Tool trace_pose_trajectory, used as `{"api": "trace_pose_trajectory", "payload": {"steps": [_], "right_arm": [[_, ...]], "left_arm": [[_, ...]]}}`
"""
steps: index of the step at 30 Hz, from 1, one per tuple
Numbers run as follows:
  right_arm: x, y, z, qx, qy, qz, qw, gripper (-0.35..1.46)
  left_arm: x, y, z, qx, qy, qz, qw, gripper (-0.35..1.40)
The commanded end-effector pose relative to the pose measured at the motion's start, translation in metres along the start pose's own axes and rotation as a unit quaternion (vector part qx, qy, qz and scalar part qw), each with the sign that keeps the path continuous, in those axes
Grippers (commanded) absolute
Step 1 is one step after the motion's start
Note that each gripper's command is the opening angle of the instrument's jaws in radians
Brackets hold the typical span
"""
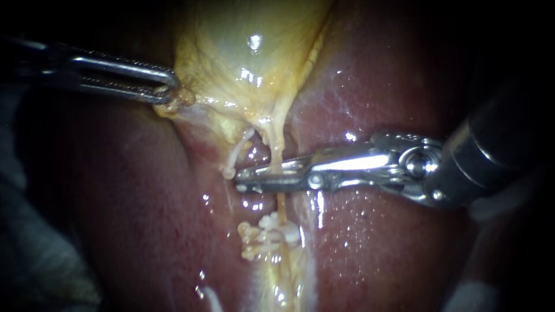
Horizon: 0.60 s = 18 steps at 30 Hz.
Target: Going back third clip right tube
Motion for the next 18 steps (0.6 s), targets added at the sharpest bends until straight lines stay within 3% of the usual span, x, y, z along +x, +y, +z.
{"api": "trace_pose_trajectory", "payload": {"steps": [1, 3, 7, 10, 18], "right_arm": [[0.0, 0.0001, 0.0001, -0.002, 0.001, 0.0, 1.0, -0.35], [0.0, 0.0001, 0.0002, 0.002, -0.001, -0.006, 1.0, -0.35], [0.0, 0.0004, 0.001, -0.005, -0.01, -0.065, 0.9978, 0.12], [-0.0003, 0.0012, 0.0018, -0.008, -0.012, -0.082, 0.9965, 0.32], [-0.0024, 0.0046, 0.0025, -0.012, -0.014, -0.097, 0.9951, 0.42]], "left_arm": [[0.0, 0.0, 0.0, 0.0, 0.0, 0.0, 1.0, -0.35], [0.0, 0.0, 0.0, 0.0, 0.0, 0.0, 1.0, -0.35], [-0.0001, -0.0001, 0.0001, 0.001, 0.0, 0.0, 1.0, -0.35], [-0.0001, -0.0001, 0.0001, 0.001, 0.0, 0.0, 1.0, -0.35], [-0.0001, -0.0001, 0.0001, 0.001, 0.0, 0.0, 1.0, -0.35]]}}
